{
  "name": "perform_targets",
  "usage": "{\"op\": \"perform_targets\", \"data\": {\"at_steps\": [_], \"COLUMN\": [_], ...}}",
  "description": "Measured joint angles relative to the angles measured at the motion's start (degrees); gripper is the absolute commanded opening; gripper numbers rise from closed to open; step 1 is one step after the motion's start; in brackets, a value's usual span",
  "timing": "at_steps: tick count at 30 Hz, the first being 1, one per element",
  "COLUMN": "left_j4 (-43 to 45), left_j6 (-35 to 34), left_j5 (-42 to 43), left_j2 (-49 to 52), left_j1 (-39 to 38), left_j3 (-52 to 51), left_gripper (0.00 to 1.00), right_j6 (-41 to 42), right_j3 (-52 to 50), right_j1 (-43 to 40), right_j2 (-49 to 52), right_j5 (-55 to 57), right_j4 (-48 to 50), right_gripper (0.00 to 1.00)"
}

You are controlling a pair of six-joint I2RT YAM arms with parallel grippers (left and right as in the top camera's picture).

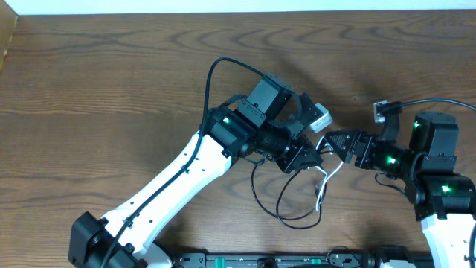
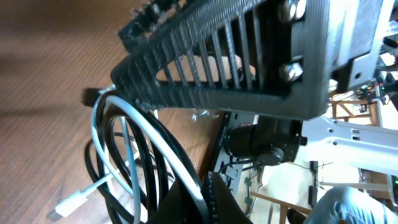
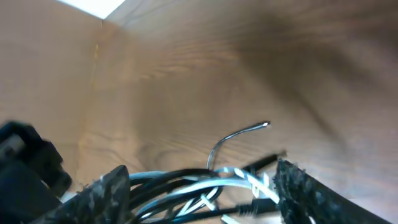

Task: Untangle cables

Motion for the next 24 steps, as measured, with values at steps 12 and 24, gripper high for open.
{"op": "perform_targets", "data": {"at_steps": [12, 24], "left_j4": [-0.98, -5.66], "left_j6": [1.51, 2.38], "left_j5": [2.82, -6.21], "left_j2": [0.00, 0.00], "left_j1": [1.16, 3.02], "left_j3": [0.00, 0.00], "left_gripper": [0.08, 0.07], "right_j6": [-19.06, -26.53], "right_j3": [0.00, 0.00], "right_j1": [-0.26, -0.20], "right_j2": [0.00, 0.00], "right_j5": [-2.97, -5.97], "right_j4": [-4.02, -5.33], "right_gripper": [0.76, 0.86]}}
